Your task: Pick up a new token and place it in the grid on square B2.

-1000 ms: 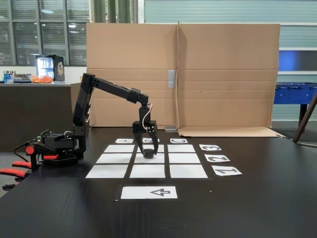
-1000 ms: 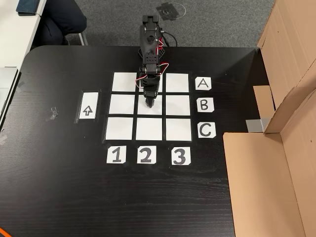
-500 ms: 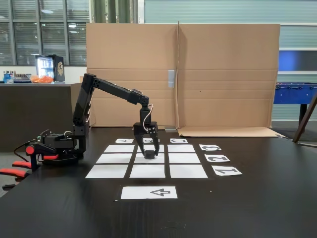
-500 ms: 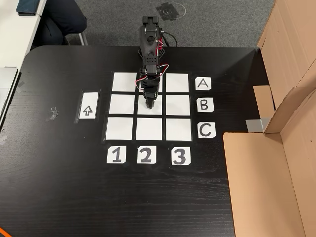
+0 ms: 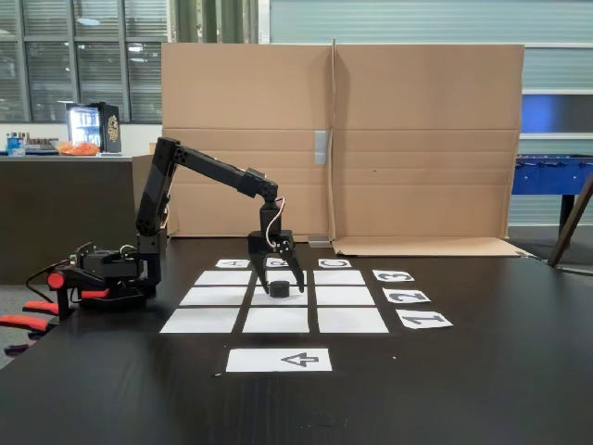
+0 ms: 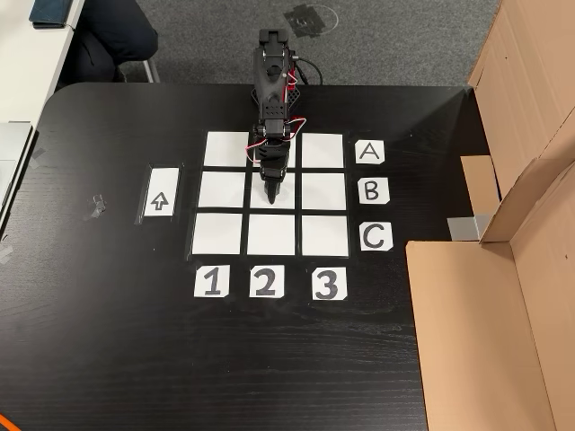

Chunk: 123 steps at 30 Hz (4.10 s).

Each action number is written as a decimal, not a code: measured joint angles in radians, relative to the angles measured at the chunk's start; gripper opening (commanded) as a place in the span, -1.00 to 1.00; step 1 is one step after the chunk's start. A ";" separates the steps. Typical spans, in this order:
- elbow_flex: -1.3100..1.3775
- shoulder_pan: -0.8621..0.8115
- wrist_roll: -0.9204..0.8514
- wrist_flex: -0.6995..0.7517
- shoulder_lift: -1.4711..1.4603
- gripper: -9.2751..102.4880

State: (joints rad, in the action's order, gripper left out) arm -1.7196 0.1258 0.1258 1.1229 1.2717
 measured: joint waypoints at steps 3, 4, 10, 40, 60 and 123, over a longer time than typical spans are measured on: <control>-0.005 0.000 0.000 0.000 0.003 -0.23; -0.009 0.000 0.000 0.000 0.005 -0.22; -0.041 0.014 0.002 0.014 0.034 -0.18; -0.259 0.150 0.000 0.083 0.842 -0.15; -0.302 0.776 0.035 0.091 1.491 -0.30; -0.816 1.589 0.097 0.118 2.056 -0.84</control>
State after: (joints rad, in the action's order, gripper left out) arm -2.5357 1.7150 0.2224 1.2410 3.3272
